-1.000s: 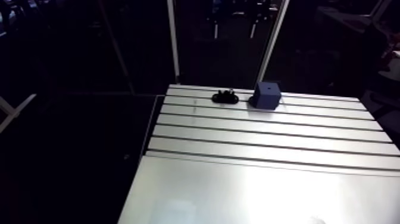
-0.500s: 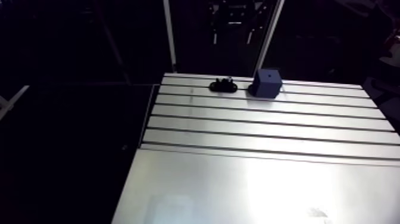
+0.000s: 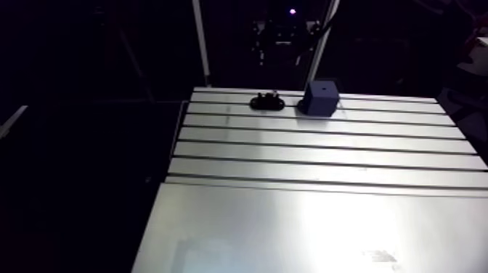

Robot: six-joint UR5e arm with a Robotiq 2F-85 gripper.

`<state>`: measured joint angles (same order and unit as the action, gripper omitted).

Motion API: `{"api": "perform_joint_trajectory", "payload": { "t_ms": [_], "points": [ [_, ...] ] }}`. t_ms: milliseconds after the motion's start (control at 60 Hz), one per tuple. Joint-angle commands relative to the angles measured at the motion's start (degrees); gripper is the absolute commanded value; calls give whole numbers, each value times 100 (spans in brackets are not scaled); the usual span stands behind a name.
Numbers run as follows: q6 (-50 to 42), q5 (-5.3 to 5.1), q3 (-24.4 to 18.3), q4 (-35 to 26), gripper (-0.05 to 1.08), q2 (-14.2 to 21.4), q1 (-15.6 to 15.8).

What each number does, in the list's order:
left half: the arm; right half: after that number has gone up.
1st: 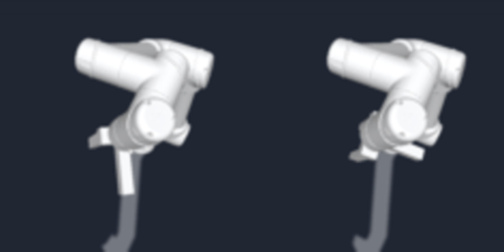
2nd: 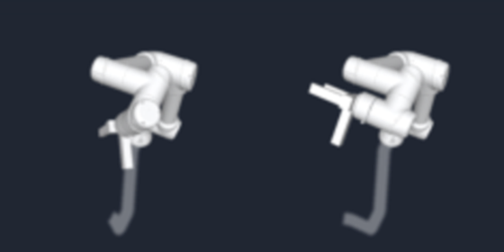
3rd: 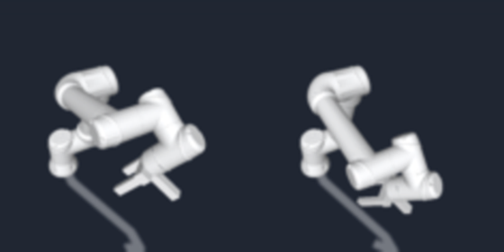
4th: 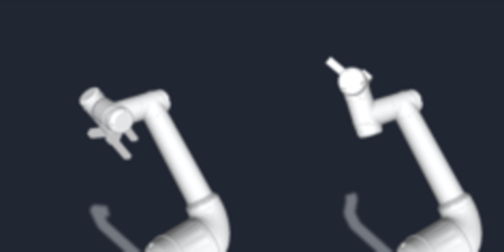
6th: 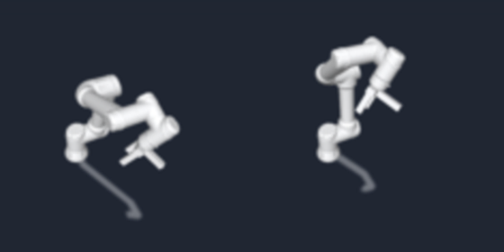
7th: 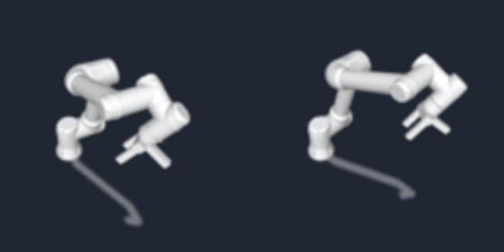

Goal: Pick up the M10 bolt and insert it into the hole until fully seated.

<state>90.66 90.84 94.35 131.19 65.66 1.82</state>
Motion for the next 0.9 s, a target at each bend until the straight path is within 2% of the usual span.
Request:
{"api": "perform_joint_trajectory", "payload": {
  "t_ms": [17, 83, 100, 167, 333, 900],
  "points": [
    [0, -11, 78, 53, 27, -132, -7],
    [0, -9, 79, 53, 32, -186, -7],
    [-8, -9, 79, 53, 37, -212, -7],
    [-9, -9, 79, 115, 44, -273, -7],
    [9, -9, 71, 299, 53, -415, -7],
    [17, 17, 79, 324, 56, -630, 2]
  ]
}}
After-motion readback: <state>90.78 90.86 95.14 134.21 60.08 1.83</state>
